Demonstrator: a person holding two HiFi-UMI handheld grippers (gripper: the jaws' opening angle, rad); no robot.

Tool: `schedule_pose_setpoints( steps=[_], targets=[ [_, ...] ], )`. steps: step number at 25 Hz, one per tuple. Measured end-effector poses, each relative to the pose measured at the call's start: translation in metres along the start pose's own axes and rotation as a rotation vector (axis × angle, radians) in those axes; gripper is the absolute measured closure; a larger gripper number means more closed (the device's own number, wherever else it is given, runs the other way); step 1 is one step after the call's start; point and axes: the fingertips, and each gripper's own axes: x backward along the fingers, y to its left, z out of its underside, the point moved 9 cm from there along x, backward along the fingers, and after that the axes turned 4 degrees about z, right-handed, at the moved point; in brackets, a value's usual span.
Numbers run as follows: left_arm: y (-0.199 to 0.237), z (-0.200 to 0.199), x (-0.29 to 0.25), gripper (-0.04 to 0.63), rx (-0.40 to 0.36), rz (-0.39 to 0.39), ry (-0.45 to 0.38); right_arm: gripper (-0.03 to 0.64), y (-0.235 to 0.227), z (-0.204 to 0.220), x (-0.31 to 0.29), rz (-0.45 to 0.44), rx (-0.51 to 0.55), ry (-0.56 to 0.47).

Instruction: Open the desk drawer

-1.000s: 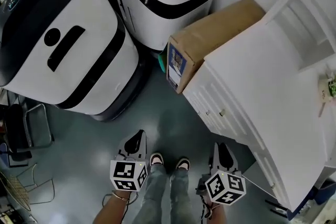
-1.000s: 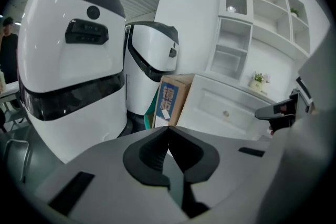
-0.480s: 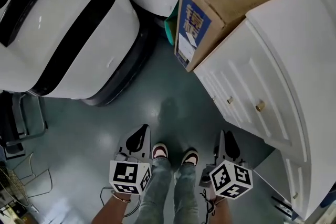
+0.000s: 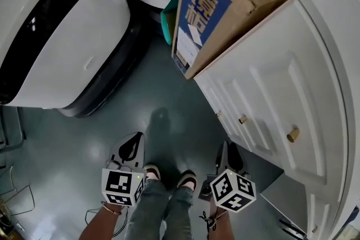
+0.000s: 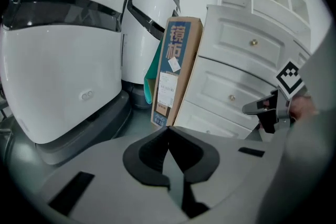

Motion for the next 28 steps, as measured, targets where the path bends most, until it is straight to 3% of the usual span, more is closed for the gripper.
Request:
schedule_pose_setpoints(
  steps=[12, 20, 28],
  targets=[
    [0.023, 0.05, -0.106, 0.578, -0.094, 0.044, -0.055, 0.5, -0.022, 0.062, -0.125, 0.04, -0.001, -0.022],
    [0.032, 0.073, -0.121, 0.578, -0.104, 0.061, -0.026, 0.502, -0.031, 0.086, -0.156, 0.099, -0.034, -0.03],
    [0.042, 0.071, -0.128, 0.578, -0.148, 0.083, -0.025, 0.499, -0.032, 0.092, -0.176, 0.181, -0.073, -0.065]
  ],
)
